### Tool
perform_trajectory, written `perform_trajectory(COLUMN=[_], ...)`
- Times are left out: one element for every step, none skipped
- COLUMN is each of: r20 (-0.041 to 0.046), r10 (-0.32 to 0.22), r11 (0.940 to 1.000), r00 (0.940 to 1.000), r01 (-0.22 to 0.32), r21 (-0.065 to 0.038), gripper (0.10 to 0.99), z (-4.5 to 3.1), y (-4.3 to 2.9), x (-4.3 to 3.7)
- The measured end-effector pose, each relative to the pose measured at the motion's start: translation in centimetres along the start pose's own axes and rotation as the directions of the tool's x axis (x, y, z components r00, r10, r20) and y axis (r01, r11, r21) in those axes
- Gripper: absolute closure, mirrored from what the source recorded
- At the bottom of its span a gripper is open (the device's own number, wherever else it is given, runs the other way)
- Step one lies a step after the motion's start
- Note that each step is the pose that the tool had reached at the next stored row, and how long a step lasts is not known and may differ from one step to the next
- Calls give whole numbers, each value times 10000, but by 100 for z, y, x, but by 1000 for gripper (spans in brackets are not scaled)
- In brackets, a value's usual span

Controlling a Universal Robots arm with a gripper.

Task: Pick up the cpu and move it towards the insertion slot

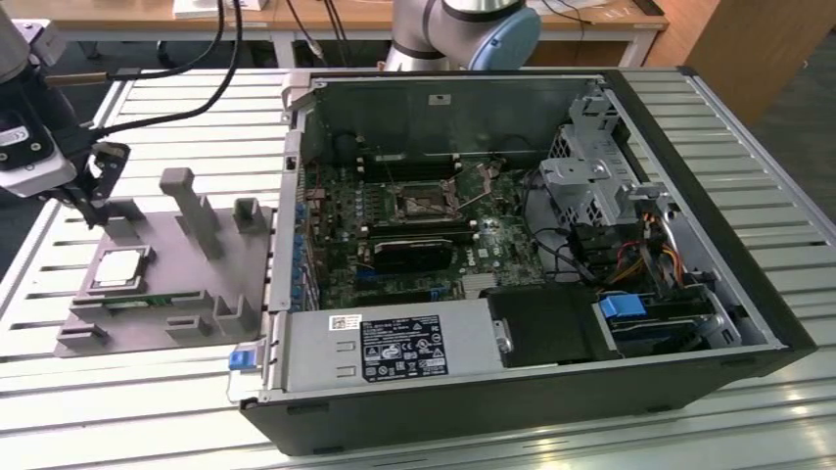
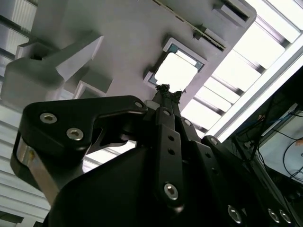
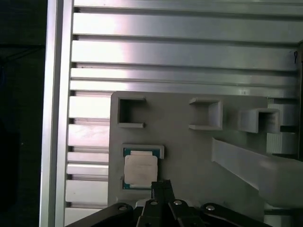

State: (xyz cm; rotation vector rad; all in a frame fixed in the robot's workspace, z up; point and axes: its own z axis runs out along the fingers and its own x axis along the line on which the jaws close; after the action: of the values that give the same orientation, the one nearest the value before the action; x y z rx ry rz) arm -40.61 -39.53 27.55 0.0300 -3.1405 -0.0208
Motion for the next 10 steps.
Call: perform_trajectory(r20=[2,3,3,4,4,5,4,4,5,7], r10=[0,0,0,0,0,0,0,0,0,0], r11=[10000,10000,10000,10000,10000,10000,10000,10000,10000,10000], r00=[10000,10000,10000,10000,10000,10000,10000,10000,10000,10000], r01=[0,0,0,0,0,0,0,0,0,0], r21=[-1,-1,-1,-2,-1,-1,-1,0,-1,-1], gripper=[984,984,984,984,984,984,984,984,984,984], z=[17,33,50,68,85,102,118,133,149,167], y=[0,0,0,0,0,0,0,0,0,0], x=[12,23,35,47,58,69,80,91,102,113])
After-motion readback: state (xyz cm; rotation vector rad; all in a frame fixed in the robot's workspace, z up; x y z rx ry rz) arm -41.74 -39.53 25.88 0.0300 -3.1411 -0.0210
